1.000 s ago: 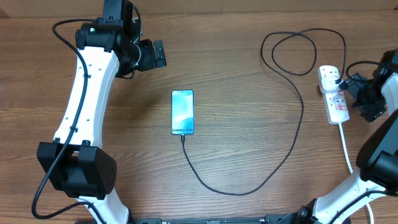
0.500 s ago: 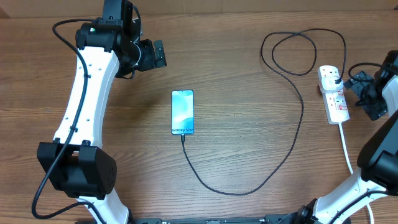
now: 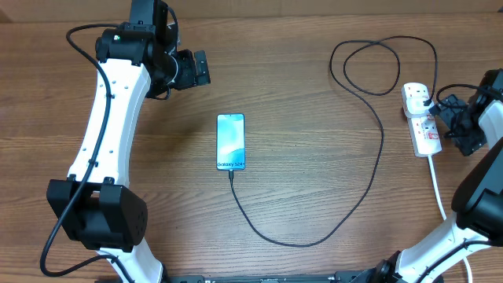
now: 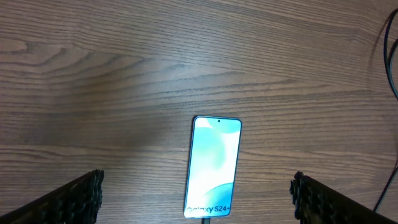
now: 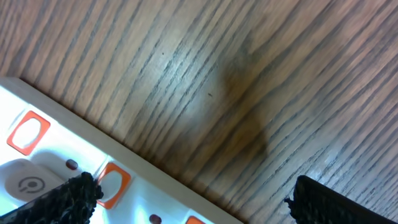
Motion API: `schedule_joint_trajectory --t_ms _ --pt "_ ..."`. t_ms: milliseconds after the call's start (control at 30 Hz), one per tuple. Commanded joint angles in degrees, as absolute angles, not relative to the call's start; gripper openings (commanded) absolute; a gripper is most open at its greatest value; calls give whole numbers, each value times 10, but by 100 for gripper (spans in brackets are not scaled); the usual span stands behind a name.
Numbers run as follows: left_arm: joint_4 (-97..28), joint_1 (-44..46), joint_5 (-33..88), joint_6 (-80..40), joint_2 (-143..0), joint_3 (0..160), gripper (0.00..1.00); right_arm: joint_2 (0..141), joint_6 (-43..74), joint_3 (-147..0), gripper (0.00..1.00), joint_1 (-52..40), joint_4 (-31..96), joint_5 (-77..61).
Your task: Plug charger to phone and switch on socket
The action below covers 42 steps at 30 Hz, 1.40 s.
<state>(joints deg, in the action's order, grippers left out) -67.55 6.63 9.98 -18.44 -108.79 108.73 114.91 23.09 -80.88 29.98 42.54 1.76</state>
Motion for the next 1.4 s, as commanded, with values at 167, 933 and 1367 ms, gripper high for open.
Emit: schedule_joint_trajectory --t_ms 167,933,1367 --pt "-675 64 94 -182 -1081 1089 99 1151 228 -806 100 301 409 12" --pt "-675 64 94 -182 -1081 1089 100 1152 229 -784 100 300 394 3" --pt "-675 64 94 -182 -1081 1089 99 1152 227 -764 100 300 367 -32"
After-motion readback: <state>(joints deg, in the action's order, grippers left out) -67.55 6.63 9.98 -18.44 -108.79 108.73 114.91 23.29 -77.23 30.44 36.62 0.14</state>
